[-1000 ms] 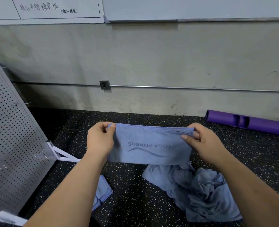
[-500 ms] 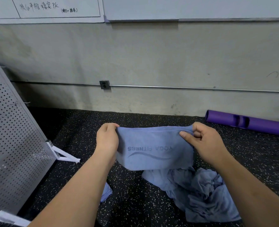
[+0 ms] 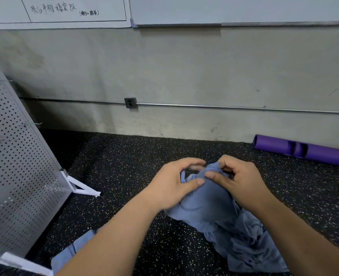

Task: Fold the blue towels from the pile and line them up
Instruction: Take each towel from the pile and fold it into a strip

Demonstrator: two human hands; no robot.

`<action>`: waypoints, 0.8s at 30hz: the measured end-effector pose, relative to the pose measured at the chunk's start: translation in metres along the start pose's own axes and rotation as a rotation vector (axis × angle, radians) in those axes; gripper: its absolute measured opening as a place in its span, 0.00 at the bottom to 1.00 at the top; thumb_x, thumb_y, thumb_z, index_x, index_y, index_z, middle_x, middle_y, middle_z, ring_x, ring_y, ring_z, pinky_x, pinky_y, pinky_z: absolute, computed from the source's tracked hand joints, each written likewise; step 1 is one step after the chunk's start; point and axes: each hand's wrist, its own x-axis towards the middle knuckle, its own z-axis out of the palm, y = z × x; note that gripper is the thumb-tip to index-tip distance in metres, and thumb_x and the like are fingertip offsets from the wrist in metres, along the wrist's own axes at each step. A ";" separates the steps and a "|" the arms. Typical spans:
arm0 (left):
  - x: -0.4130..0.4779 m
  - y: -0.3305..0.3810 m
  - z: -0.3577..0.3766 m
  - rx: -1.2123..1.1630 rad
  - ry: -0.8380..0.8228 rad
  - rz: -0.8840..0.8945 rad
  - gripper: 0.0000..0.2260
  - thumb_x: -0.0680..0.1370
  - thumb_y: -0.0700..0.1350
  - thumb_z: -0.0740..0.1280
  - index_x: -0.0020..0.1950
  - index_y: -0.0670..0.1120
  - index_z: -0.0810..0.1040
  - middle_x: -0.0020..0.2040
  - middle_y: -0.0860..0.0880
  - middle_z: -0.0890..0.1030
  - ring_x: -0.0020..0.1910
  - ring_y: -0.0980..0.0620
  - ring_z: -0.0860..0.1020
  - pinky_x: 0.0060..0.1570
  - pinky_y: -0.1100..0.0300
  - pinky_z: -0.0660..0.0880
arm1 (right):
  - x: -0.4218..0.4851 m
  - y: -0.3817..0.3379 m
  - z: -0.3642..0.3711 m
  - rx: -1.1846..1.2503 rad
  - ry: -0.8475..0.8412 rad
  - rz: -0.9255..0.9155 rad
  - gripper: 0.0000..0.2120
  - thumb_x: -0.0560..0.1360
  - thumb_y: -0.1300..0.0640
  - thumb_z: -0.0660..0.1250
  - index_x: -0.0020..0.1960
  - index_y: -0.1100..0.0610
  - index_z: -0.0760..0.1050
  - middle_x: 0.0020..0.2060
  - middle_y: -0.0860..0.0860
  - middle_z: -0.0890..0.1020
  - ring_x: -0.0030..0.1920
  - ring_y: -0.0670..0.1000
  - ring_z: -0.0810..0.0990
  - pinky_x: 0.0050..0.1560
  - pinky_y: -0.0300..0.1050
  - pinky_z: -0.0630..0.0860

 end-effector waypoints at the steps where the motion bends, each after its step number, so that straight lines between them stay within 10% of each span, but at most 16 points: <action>1: 0.000 -0.002 0.002 -0.002 0.005 -0.009 0.15 0.79 0.45 0.77 0.65 0.53 0.83 0.57 0.59 0.86 0.60 0.61 0.82 0.65 0.65 0.74 | -0.001 0.000 0.000 0.006 -0.003 -0.006 0.16 0.73 0.42 0.75 0.40 0.53 0.76 0.31 0.47 0.77 0.33 0.48 0.73 0.35 0.43 0.70; 6: 0.000 -0.005 0.007 -0.053 0.018 -0.093 0.04 0.78 0.48 0.77 0.51 0.52 0.85 0.47 0.54 0.86 0.49 0.52 0.84 0.56 0.49 0.80 | -0.002 0.001 -0.002 0.047 -0.059 0.020 0.13 0.75 0.47 0.76 0.39 0.51 0.75 0.30 0.40 0.78 0.32 0.41 0.73 0.36 0.33 0.69; 9: 0.000 -0.005 0.009 -0.064 0.045 -0.128 0.03 0.78 0.48 0.77 0.48 0.52 0.84 0.45 0.52 0.85 0.47 0.49 0.83 0.52 0.50 0.80 | -0.001 0.006 -0.005 0.083 -0.160 0.068 0.15 0.78 0.41 0.75 0.51 0.53 0.81 0.39 0.53 0.84 0.41 0.56 0.83 0.44 0.51 0.80; 12: 0.000 -0.008 0.010 -0.035 0.080 -0.130 0.04 0.78 0.48 0.77 0.47 0.53 0.84 0.43 0.56 0.85 0.42 0.57 0.81 0.45 0.59 0.77 | -0.002 0.003 -0.009 0.116 -0.192 0.065 0.05 0.81 0.53 0.73 0.56 0.50 0.81 0.34 0.50 0.81 0.36 0.44 0.79 0.41 0.38 0.74; 17: 0.003 -0.003 0.002 -0.042 0.039 -0.034 0.18 0.81 0.48 0.75 0.71 0.53 0.80 0.66 0.63 0.81 0.68 0.66 0.76 0.71 0.64 0.70 | -0.004 0.000 -0.010 0.142 -0.175 0.081 0.06 0.80 0.52 0.73 0.50 0.54 0.80 0.38 0.49 0.85 0.38 0.42 0.79 0.42 0.37 0.74; 24: 0.000 -0.003 0.007 -0.123 -0.138 -0.109 0.16 0.80 0.42 0.76 0.68 0.47 0.82 0.59 0.53 0.86 0.61 0.55 0.83 0.65 0.56 0.78 | -0.003 0.000 -0.010 0.188 -0.181 0.115 0.08 0.76 0.52 0.76 0.46 0.57 0.82 0.42 0.50 0.88 0.45 0.50 0.87 0.46 0.43 0.81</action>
